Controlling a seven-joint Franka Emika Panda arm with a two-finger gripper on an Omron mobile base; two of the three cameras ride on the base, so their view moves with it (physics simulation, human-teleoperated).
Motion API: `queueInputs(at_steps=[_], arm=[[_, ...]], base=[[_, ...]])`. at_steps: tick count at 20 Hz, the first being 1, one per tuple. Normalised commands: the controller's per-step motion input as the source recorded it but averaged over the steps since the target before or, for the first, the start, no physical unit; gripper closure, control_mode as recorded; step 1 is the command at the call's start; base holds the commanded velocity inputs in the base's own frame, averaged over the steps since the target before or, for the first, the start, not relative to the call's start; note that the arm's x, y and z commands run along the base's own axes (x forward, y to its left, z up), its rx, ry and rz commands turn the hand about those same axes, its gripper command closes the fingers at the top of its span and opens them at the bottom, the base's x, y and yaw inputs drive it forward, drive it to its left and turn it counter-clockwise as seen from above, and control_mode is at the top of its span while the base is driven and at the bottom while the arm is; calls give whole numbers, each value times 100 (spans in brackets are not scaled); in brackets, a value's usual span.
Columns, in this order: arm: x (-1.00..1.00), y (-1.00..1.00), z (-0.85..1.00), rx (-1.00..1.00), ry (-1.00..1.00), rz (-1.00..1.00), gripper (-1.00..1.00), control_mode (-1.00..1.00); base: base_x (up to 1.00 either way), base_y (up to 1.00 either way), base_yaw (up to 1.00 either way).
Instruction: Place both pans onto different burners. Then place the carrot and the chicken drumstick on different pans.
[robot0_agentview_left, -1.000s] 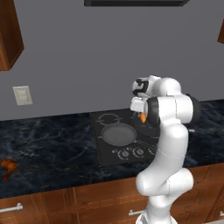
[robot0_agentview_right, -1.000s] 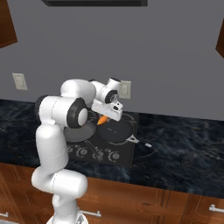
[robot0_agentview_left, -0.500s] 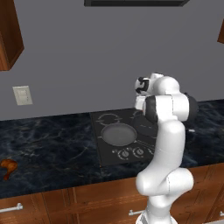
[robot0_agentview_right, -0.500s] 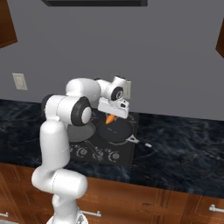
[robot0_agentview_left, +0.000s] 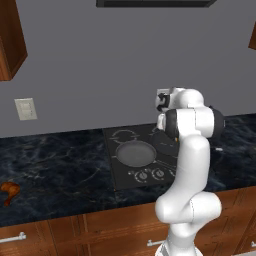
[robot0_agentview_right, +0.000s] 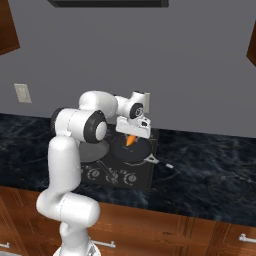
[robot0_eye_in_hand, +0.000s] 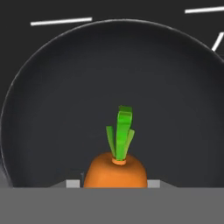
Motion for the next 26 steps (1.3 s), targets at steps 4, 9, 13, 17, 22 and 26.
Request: queueInputs(at_steps=[4,9,13,17,22,26], arm=[[0,-19,-31,0,0,1,100,-100],[0,-6,-16,0,0,0,100,-100],[0,0,-13,0,0,0,100,-100],[0,0,-11,0,0,0,100,-100],[0,0,-14,0,0,0,100,-100],[0,0,-5,0,0,0,100,-100]], base=[[0,0,0],[0,0,0],[0,0,0],[0,0,0],[0,0,0],[0,0,0]])
